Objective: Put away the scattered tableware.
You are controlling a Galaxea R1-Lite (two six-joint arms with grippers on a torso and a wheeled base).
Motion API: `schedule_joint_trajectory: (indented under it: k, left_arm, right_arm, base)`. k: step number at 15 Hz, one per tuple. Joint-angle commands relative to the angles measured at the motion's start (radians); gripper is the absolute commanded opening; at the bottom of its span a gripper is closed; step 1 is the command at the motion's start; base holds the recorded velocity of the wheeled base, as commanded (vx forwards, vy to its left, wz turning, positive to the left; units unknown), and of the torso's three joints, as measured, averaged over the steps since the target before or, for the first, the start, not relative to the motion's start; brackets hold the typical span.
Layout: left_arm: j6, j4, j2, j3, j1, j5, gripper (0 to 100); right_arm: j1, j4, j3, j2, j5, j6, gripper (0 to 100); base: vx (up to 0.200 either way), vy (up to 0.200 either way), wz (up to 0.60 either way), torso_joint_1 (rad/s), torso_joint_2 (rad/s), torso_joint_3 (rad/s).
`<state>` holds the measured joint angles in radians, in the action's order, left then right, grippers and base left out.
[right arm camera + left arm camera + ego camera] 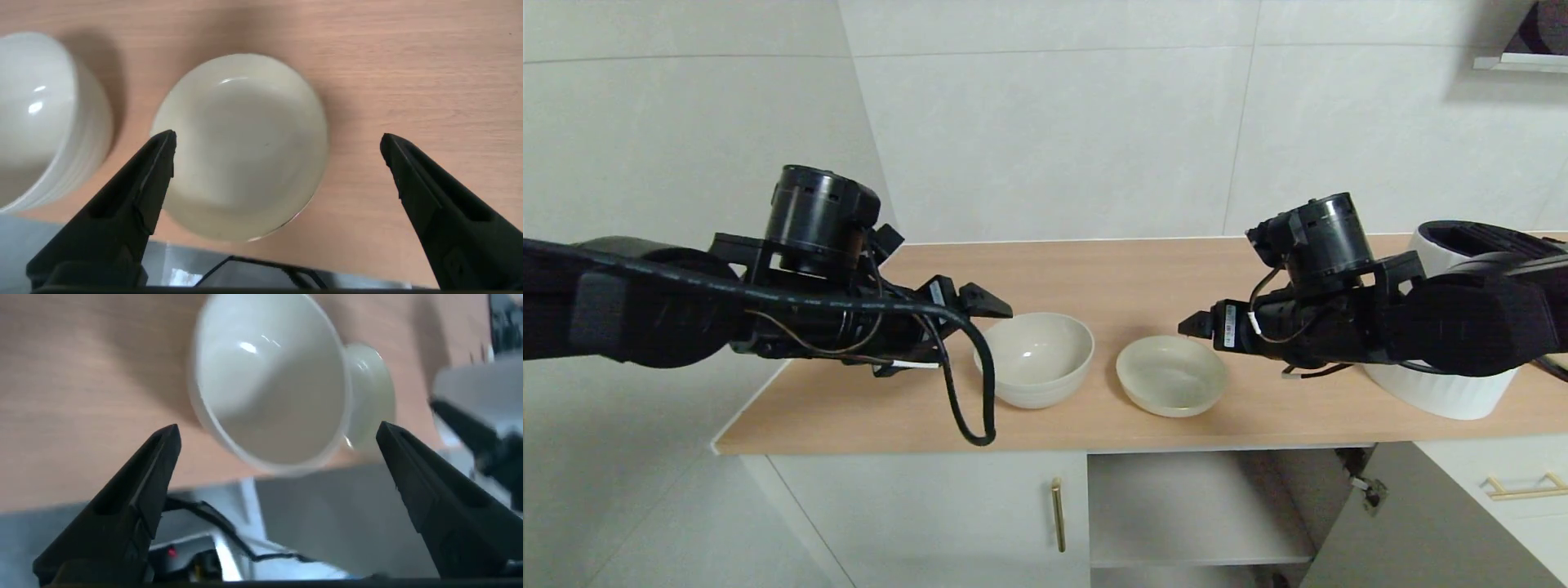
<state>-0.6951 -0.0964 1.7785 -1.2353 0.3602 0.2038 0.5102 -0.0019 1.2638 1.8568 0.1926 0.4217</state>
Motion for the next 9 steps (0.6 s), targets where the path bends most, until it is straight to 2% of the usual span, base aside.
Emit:
schedule_joint_trajectory:
  k: [1,2,5,9]
  left_arm:
    - [-0.014,0.001,0.084,-0.019,0.0,-0.001,100]
    - [-0.014,0.001,0.098,-0.026,0.0,-0.017,100]
    - [-0.014,0.001,0.147,-0.042,0.002,-0.116,100]
    - [-0.012,0.001,0.157,-0.046,0.009,-0.127,100]
  right_arm:
    - [-0.009,-0.001,0.006,0.024,0.001,0.005,100]
    - [-0.009,-0.001,0.006,0.024,0.001,0.005,100]
    - [-0.009,-0.003,0.006,0.024,0.002,0.005,100]
    - [-0.007,-0.003,0.006,0.024,0.002,0.005,100]
  base:
    - [0.0,0.0,0.0,0.0,0.0,0.0]
    - [0.0,0.0,0.0,0.0,0.0,0.0]
    - [0.0,0.0,0.0,0.0,0.0,0.0]
    - [0.0,0.0,0.0,0.0,0.0,0.0]
